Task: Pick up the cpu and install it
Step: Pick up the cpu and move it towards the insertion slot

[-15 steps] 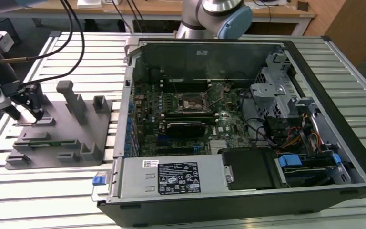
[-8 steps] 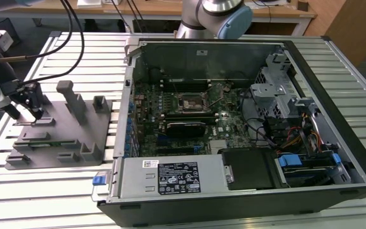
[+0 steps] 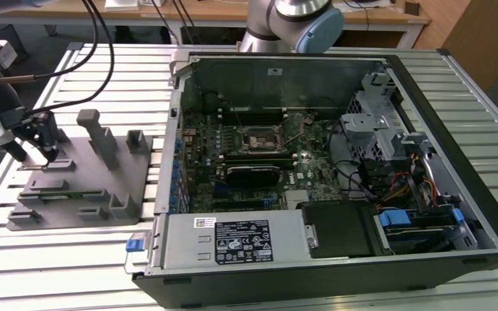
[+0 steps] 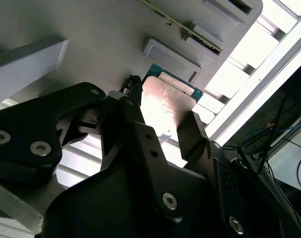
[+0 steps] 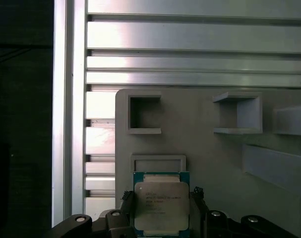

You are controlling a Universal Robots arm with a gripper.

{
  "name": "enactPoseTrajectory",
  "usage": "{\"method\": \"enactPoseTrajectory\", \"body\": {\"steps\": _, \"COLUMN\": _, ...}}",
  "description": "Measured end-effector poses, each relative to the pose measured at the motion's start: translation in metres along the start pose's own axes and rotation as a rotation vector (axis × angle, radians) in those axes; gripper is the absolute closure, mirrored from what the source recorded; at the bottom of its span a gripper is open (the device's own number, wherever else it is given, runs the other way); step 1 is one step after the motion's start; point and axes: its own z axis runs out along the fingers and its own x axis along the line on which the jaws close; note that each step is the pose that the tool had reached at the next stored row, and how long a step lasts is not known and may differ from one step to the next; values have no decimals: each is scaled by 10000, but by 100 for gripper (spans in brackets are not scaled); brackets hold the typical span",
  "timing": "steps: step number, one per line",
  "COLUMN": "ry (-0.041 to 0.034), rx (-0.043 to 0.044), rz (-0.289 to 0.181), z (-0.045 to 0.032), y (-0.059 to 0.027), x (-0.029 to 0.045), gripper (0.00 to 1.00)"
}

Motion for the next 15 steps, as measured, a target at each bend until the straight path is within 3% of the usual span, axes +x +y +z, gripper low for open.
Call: {"method": "enactPoseTrajectory", "body": {"steps": 15, "ry": 0, "rx": 0, "rz": 0, "z": -28, "y": 1, "x": 0, "gripper": 47}}
